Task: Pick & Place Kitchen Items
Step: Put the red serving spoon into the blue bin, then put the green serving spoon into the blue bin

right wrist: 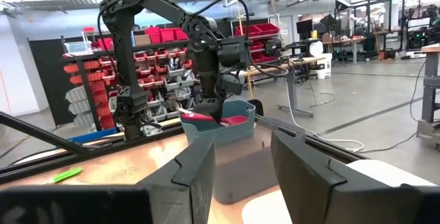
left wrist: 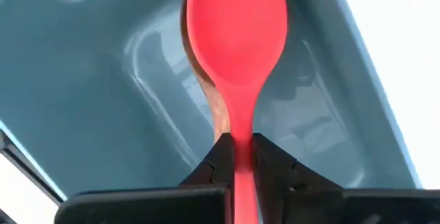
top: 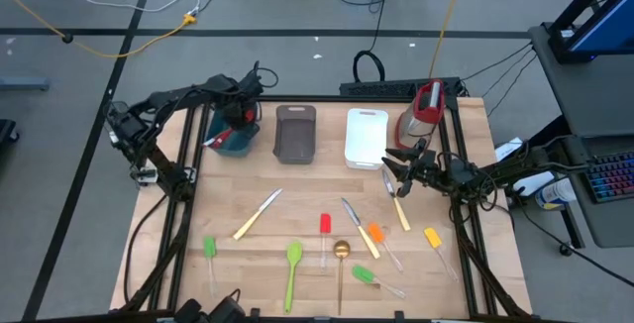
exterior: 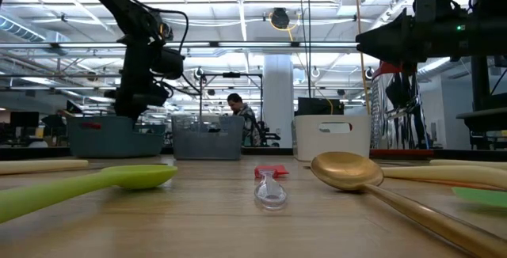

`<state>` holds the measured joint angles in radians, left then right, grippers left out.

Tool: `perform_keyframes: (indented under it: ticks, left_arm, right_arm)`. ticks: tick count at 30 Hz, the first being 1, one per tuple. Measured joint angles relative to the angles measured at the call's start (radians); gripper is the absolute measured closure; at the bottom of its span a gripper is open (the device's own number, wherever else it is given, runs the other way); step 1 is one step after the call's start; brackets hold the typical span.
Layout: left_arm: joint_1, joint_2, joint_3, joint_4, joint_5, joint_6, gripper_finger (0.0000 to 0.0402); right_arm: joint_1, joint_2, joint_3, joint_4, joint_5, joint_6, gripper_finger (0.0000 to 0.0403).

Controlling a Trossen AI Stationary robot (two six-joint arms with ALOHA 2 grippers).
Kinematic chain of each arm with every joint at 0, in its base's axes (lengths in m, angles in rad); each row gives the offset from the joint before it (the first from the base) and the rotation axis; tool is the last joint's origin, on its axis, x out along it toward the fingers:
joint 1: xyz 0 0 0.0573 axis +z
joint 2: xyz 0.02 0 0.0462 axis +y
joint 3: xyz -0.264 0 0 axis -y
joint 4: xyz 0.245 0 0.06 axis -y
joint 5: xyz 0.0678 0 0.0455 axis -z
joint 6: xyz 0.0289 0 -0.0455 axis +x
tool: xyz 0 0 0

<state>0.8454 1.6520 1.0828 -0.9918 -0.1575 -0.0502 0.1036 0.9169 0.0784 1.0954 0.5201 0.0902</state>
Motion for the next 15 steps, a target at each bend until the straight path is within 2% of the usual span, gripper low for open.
perform_keyframes:
  ticks: [5, 15]
  left_arm:
    - [-0.001, 0.000, 0.000, 0.003, 0.000, 0.001, 0.0346]
    - [-0.003, 0.000, 0.000, 0.001, -0.001, -0.014, 0.0293]
  right_arm:
    - [0.000, 0.000, 0.000, 0.000, -0.003, 0.002, 0.0267]
    - [0.002, 0.000, 0.000, 0.000, -0.112, 0.003, 0.0265]
